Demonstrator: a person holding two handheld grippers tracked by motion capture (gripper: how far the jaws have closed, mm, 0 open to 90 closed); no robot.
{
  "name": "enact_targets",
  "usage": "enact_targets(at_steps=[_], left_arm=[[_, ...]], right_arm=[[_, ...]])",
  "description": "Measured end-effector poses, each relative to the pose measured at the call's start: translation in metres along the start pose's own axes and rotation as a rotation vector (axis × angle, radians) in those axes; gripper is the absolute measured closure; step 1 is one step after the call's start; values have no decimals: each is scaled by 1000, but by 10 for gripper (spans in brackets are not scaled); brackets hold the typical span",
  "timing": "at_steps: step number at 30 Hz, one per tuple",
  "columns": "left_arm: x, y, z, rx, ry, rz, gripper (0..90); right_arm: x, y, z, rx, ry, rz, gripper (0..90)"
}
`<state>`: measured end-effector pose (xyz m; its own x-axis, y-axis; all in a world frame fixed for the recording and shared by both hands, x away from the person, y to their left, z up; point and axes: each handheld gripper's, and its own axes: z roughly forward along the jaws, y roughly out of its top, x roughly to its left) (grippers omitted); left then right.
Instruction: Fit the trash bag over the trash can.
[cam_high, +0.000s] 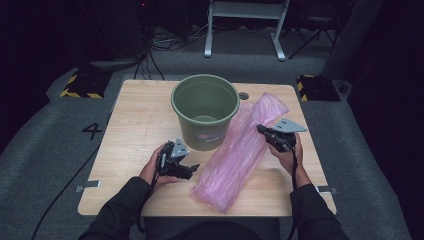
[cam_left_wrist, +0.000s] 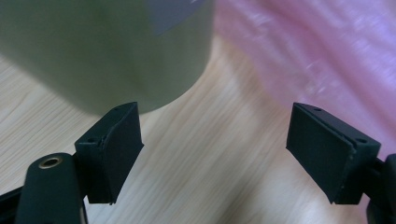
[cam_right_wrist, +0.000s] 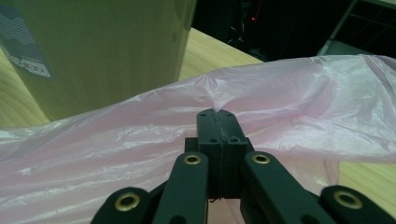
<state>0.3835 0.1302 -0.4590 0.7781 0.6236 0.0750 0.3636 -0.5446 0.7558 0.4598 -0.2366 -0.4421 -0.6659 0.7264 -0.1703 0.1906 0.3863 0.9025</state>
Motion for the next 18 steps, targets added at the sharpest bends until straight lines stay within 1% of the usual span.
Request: enact_targets(at_steps=[2,5,7,9,12,14,15,16,17,18], left_arm=[[-4,5,2,-5,-7,1,188],[-8,11,3,-26,-38,-16,191],[-12,17,3,-39,-56,-14,195],[-18,23,4,-42,-62,-7,199],[-29,31,5,-53,-83,18,201],[-37,37,6,-57,-104,38,199],[-41,39,7,-56,-117,46,199],[-47,42,10,-39,-126,63,195],[-47,42,10,-39,-126,63,193],[-51,43,13,-28,-130,74,193]], right_arm=[[4,1,5,8,12,-4,900],[7,2,9,14,21,-12,900],[10,2,13,23,31,-18,900],[13,2,18,36,44,-25,900],[18,1,24,59,49,-39,900],[21,0,30,76,58,-44,900],[21,0,30,76,58,-44,900],[22,-1,34,88,63,-50,900],[22,-1,34,88,63,-50,900],[23,-1,35,90,66,-46,900]])
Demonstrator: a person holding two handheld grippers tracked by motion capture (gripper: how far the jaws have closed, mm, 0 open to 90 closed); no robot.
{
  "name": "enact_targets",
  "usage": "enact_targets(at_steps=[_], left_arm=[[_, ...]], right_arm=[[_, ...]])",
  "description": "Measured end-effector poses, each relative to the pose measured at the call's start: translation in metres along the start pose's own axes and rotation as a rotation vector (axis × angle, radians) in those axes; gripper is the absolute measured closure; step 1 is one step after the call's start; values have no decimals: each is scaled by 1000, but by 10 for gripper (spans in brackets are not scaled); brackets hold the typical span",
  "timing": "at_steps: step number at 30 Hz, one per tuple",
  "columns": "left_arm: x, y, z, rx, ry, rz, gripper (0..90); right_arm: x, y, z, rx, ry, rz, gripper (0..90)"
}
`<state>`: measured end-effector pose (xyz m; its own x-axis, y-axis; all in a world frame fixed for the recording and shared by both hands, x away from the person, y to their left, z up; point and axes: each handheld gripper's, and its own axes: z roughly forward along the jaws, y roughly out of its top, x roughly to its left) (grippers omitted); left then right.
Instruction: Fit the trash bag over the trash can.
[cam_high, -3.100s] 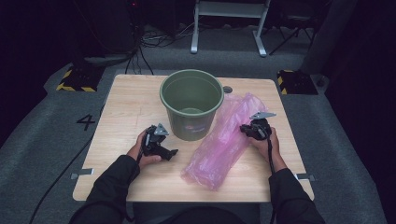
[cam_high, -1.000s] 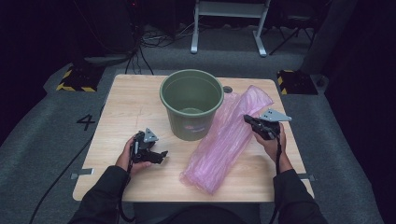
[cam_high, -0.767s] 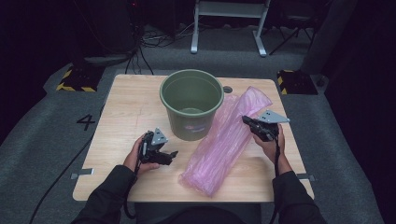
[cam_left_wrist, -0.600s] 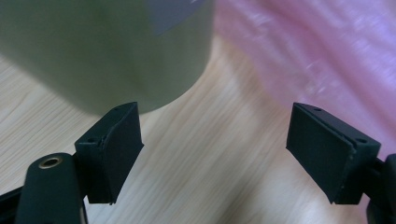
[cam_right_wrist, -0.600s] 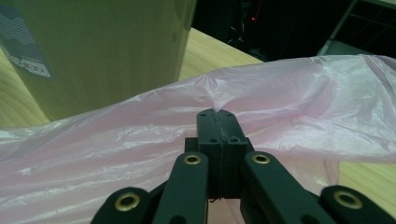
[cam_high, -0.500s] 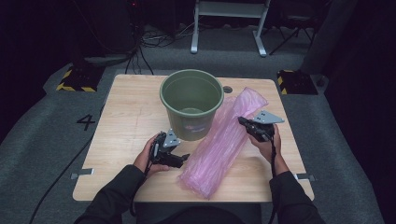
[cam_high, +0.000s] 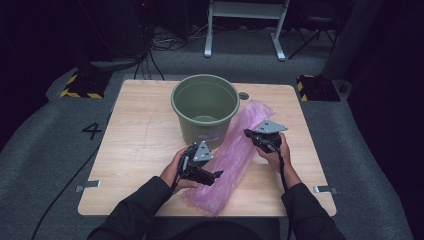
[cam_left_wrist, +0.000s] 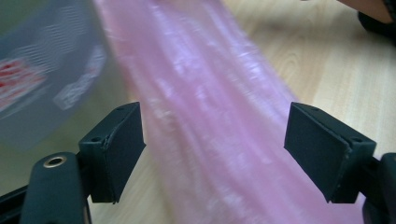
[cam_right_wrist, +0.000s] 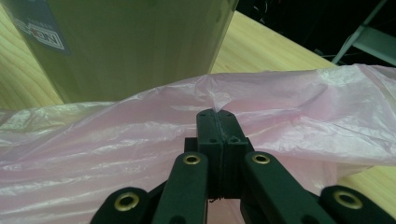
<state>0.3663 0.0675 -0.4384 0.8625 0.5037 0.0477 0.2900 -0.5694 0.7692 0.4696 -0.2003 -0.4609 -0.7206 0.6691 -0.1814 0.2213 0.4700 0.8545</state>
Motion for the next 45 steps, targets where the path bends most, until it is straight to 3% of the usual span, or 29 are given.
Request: enact_targets(at_steps=[3,7,13,18,21,23,26,28,31,37,42,43,44,45], left_arm=[[-4,0,11,39,-9,15,186],[-4,-6,24,122,28,43,172],[11,-19,42,206,71,5,169],[21,-28,49,220,24,-62,166],[24,-30,48,215,-5,-62,178],[25,-31,47,204,-27,-63,226],[27,-32,42,210,-51,-28,292],[27,-32,41,204,-56,-23,416],[27,-33,39,204,-63,-21,458],[28,-34,38,202,-69,-13,469],[29,-34,38,197,-75,-8,473],[29,-35,38,197,-75,-7,474],[29,-35,38,195,-77,-6,474],[29,-35,38,195,-77,-6,474]], right_arm=[[1,-1,6,15,6,-10,900],[4,-1,10,21,10,-18,899],[6,-2,16,31,19,-15,892],[7,-2,18,33,33,-13,880],[7,-4,20,41,38,-13,847],[6,-4,21,44,33,-7,721],[5,-6,26,71,-2,19,440],[2,-9,34,140,-50,57,242],[-2,-12,39,170,-62,91,169],[-10,-18,53,254,-41,149,144],[-17,-17,57,266,30,202,176],[-18,-17,58,270,34,202,208],[-18,-15,57,256,48,193,366],[-18,-15,57,256,48,193,366]])
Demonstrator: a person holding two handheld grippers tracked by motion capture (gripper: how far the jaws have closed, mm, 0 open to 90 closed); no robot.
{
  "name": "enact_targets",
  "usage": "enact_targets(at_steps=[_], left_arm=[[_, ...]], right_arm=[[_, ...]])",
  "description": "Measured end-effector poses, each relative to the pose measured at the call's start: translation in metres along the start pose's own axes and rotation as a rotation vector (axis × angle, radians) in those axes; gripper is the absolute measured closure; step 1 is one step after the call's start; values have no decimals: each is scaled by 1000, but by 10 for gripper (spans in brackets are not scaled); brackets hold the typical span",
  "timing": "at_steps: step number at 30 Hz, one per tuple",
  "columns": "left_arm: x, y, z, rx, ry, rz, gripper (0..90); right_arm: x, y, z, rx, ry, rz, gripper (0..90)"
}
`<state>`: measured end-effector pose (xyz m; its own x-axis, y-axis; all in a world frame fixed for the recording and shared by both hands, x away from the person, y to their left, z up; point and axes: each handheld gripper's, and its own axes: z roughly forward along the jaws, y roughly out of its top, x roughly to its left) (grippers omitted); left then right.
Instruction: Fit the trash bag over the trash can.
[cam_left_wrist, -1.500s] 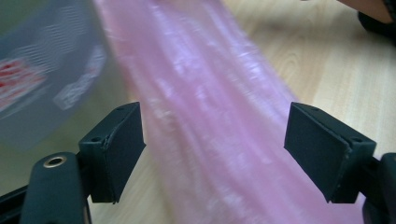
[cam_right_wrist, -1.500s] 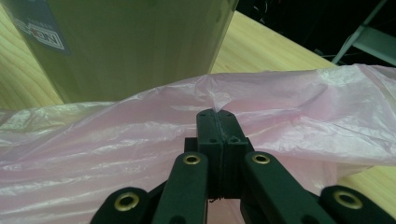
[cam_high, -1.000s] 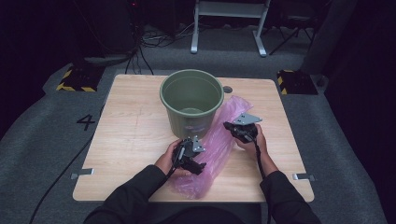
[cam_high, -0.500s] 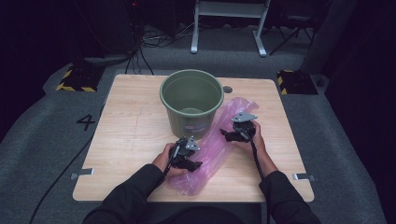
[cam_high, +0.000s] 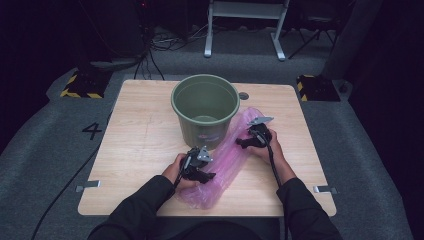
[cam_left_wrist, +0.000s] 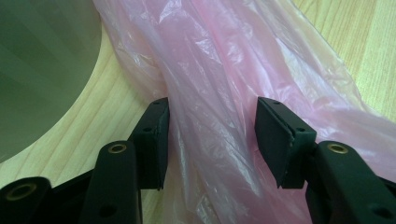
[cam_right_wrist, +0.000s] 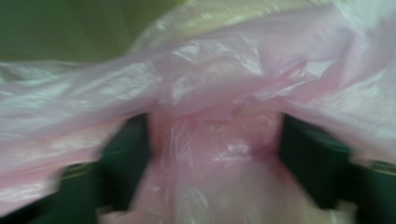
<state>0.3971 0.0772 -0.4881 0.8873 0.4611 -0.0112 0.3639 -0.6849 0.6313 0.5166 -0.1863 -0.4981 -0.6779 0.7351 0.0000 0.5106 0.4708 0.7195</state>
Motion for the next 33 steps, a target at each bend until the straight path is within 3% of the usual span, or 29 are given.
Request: enact_targets(at_steps=[1,2,5,10,15,21,26,28,33], left_arm=[[0,0,0,-1,0,1,474],[0,0,0,-1,0,1,475],[0,0,0,-2,0,1,475],[0,-1,0,-1,0,2,475],[1,0,0,-6,2,3,474],[1,0,1,-9,16,-18,449],[1,1,2,-6,53,-45,346],[1,1,2,-14,61,-45,297],[-2,3,-2,-41,81,-28,275]], right_arm=[[2,1,-1,-5,10,-7,521],[2,1,-1,-5,10,-7,521],[5,3,-1,-5,26,-11,727],[6,3,0,-14,45,-10,846],[9,1,-2,-33,37,-25,882],[16,3,-21,-134,-19,-85,887],[23,8,-39,-217,-39,-140,888],[26,9,-52,-265,-54,-169,889],[27,11,-73,-333,-71,-193,888]])
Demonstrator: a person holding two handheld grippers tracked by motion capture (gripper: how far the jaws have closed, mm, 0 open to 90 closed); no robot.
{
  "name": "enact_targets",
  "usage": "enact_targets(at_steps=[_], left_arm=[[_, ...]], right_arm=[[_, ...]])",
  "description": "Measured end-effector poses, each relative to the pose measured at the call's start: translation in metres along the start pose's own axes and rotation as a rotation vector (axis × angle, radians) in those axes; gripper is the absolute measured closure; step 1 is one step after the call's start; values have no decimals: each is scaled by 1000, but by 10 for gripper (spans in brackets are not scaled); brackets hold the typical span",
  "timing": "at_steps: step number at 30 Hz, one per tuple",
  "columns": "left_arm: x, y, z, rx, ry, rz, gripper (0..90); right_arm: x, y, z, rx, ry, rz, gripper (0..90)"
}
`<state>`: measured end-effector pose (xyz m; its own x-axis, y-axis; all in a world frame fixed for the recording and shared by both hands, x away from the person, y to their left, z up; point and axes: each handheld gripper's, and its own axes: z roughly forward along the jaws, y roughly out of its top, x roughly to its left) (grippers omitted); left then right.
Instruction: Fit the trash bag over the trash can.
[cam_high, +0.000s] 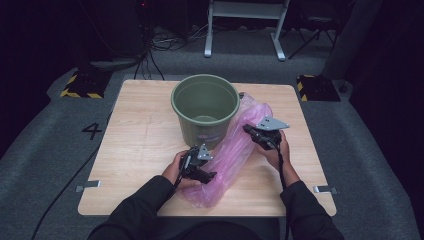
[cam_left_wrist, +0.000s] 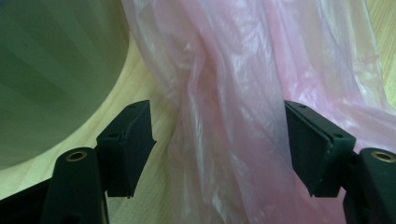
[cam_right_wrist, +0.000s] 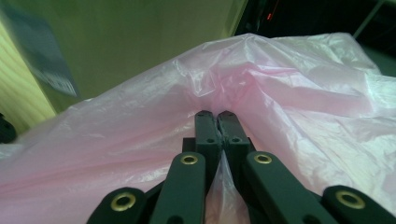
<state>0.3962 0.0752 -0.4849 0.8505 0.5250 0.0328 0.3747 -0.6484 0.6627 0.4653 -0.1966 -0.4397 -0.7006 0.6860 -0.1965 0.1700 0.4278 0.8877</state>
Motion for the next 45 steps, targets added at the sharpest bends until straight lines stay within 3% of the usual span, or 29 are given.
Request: enact_targets(at_steps=[3,4,9,16,19,20,22,29,34,39,45], left_arm=[[-1,1,0,3,5,5,283],[-2,1,1,3,9,5,325],[-3,2,1,13,11,13,330],[-1,0,-7,-44,-13,17,341],[-3,1,-10,-39,2,42,411],[-4,1,-11,-44,0,52,484],[-6,1,-14,-37,10,76,511],[-10,4,-17,-43,7,122,686],[-14,5,-21,-68,0,142,777],[-16,8,-24,-102,-9,146,800],[-22,13,-32,-159,10,177,844]], right_arm=[[2,7,-15,-52,-2,-16,888],[5,10,-21,-81,-4,-36,888],[12,19,-33,-137,-2,-75,888],[24,30,-54,-214,-15,-161,888],[27,35,-63,-255,6,-183,888],[31,39,-67,-277,17,-205,888],[32,42,-69,-293,32,-214,888],[50,60,-77,-355,68,-312,889],[57,63,-86,-392,73,-330,889],[58,62,-98,-419,73,-335,889],[58,64,-111,-465,75,-337,889]])
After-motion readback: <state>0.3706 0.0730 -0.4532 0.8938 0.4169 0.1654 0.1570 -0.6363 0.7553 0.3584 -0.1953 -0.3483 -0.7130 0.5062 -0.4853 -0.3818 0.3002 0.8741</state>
